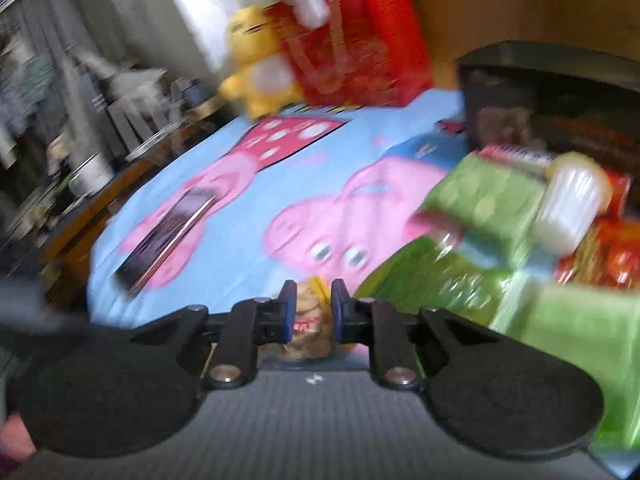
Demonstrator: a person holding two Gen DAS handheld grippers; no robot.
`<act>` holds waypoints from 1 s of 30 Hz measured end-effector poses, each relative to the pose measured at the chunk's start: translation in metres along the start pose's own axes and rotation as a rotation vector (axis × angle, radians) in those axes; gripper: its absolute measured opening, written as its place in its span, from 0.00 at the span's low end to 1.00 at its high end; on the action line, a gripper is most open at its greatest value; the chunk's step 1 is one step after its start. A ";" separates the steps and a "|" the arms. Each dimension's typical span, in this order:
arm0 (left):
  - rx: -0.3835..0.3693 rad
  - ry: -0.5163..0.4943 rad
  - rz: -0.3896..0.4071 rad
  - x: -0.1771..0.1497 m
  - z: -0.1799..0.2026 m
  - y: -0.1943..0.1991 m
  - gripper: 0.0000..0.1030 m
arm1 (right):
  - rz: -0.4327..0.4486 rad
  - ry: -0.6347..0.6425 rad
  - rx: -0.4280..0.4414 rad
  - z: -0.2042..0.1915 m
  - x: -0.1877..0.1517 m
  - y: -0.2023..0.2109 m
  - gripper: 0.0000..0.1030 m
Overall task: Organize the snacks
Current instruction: 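Grasp the yellow seed bag on the sheet with the left gripper, then carry the yellow bag into the black tin and open the left gripper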
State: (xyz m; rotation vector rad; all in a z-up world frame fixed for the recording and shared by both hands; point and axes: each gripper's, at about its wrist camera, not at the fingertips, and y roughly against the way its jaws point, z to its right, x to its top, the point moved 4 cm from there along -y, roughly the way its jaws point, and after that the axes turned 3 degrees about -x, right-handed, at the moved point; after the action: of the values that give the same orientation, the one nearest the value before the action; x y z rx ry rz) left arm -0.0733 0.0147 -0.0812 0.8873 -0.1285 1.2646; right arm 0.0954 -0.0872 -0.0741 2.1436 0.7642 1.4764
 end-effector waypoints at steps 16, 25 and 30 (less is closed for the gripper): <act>-0.030 -0.012 -0.028 -0.005 -0.009 0.020 0.70 | -0.026 0.236 0.024 -0.043 -0.040 0.026 0.64; -0.044 -0.025 -0.037 0.006 0.003 -0.006 0.36 | 0.042 0.239 -0.127 -0.046 -0.043 0.032 0.33; -0.100 -0.143 -0.046 0.037 0.043 -0.037 0.36 | 0.149 0.199 -0.242 -0.018 -0.027 0.066 0.33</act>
State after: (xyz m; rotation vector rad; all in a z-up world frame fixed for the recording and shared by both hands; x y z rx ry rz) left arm -0.0124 0.0149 -0.0515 0.8891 -0.2813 1.1415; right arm 0.0835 -0.1541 -0.0462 1.9267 0.4690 1.7805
